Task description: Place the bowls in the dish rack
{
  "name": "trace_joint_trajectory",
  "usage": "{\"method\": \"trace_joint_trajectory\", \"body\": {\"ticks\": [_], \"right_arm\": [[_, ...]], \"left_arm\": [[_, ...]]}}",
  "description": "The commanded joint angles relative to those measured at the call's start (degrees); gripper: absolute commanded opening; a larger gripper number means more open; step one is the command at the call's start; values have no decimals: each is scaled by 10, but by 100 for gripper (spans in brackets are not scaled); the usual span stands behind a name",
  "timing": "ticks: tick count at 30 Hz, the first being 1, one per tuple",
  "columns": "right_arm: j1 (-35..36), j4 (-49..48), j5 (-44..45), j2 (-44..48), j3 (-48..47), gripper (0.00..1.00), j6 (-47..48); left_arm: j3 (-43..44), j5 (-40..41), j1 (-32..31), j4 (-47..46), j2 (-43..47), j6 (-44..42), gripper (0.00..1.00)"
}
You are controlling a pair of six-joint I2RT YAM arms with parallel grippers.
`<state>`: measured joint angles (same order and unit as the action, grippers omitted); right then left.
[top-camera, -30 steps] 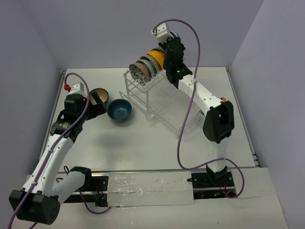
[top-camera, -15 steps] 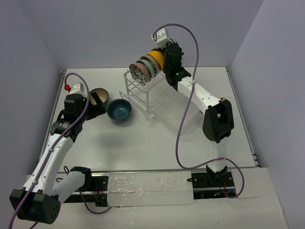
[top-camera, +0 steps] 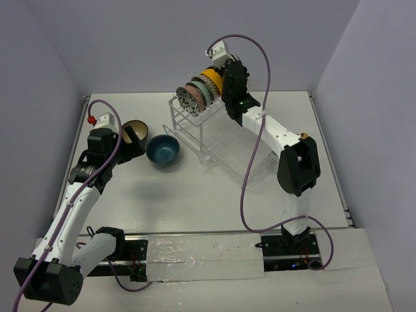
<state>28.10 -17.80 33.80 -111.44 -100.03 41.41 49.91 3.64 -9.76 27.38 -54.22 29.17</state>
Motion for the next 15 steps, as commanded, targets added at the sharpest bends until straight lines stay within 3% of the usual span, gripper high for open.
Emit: {"method": "trace_joint_trajectory", "body": {"ticks": [1, 15], "right_arm": [[4, -20, 12, 54, 6, 2, 3], [7, 18, -29, 75, 21, 21, -34]], "left_arm": [[0, -12, 4, -17, 10, -10, 99], [-2, -10, 5, -18, 16, -10, 99]]}}
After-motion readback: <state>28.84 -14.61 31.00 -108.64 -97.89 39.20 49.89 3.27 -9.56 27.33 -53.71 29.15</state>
